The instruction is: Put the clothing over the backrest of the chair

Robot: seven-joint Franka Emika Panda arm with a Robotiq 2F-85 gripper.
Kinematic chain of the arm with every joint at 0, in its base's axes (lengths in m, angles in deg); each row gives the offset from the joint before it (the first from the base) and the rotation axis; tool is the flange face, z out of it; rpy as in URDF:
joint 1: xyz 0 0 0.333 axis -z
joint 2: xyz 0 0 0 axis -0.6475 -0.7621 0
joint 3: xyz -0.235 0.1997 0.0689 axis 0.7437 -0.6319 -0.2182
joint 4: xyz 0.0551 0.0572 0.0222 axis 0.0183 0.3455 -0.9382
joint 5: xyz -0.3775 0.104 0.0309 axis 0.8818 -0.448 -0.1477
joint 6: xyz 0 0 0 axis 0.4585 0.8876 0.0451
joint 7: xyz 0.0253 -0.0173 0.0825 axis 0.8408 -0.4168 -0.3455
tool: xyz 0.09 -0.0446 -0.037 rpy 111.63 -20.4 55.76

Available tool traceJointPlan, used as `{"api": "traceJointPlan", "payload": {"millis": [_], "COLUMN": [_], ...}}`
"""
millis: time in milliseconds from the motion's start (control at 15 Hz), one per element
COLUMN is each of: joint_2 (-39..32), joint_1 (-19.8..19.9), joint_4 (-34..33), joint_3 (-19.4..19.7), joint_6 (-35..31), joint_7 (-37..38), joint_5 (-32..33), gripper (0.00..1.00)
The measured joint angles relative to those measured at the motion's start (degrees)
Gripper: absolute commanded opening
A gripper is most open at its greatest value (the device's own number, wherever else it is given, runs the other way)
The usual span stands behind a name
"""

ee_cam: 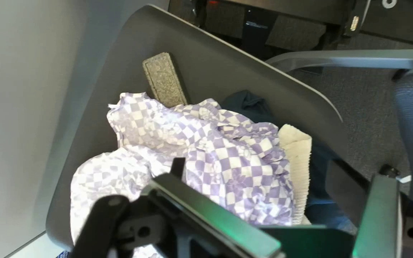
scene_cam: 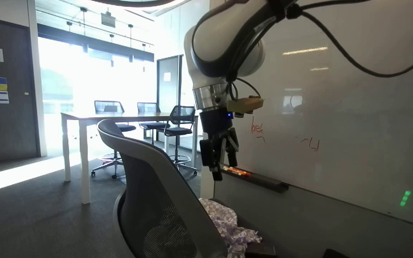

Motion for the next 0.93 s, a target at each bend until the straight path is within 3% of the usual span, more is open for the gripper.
{"api": "traceJointPlan", "payload": {"millis": [200,533,933], "joint_2": [-4.7,-12.4,-19.8], "joint_1": [1.3,2.6,6.1], "joint_4": [0.5,0.9,0.3], "joint_3": [3.1,6.2,7.4], "joint_6": [-5.7,-14.9,-18.4], "joint_7": [-4.1,-14.3,-24.6], "joint_5": [-0.3,-6.0,-11.5], "gripper": [1.0,1.0,1.0]}}
